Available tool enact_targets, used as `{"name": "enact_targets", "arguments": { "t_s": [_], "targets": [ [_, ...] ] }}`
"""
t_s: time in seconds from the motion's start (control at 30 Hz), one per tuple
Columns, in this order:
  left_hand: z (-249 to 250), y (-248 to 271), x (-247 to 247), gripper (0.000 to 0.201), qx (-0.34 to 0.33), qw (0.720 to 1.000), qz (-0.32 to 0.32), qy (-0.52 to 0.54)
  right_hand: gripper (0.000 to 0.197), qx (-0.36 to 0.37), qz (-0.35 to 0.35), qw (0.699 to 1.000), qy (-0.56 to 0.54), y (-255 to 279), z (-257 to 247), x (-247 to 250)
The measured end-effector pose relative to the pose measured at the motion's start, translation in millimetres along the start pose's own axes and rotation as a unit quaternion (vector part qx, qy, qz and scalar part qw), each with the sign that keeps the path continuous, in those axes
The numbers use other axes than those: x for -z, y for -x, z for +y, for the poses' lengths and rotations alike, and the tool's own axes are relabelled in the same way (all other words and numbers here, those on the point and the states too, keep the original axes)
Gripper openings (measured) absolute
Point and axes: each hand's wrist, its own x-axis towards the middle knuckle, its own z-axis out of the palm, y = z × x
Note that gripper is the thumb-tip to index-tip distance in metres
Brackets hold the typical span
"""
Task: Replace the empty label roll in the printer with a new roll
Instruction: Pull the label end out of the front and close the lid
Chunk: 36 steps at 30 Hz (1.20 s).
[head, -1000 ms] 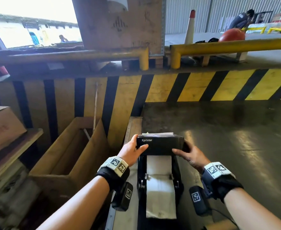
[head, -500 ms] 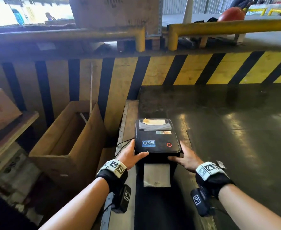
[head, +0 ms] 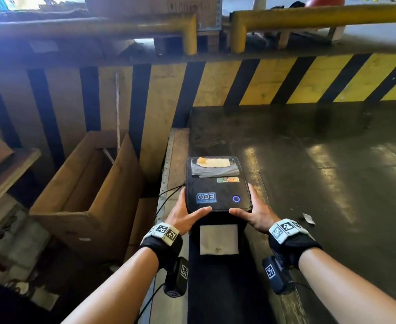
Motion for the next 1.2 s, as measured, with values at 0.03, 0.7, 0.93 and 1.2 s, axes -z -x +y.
{"name": "enact_targets", "arguments": {
  "t_s": [0.03, 0.7, 0.93, 1.2],
  "targets": [
    [-3, -1, 0, 0.086, -0.002, 1.0, -0.001, 0.006, 0.124, -0.001, -0.001, 1.0, -0.003, 0, 0, 0],
    [-14, -4, -4, 0.093, -0.015, 0.998, 0.0, 0.057, 0.133, 0.014, 0.017, 0.999, -0.046, 3, -2, -4],
    [-15, -5, -4, 0.094, -0.015, 0.998, 0.001, 0.061, 0.137, 0.011, 0.023, 0.999, -0.047, 1, 3, -5],
    [-17, -6, -4, 0.095, -0.013, 0.998, 0.001, 0.061, 0.135, 0.026, 0.031, 0.998, -0.053, 1, 2, -6]
  ]
}}
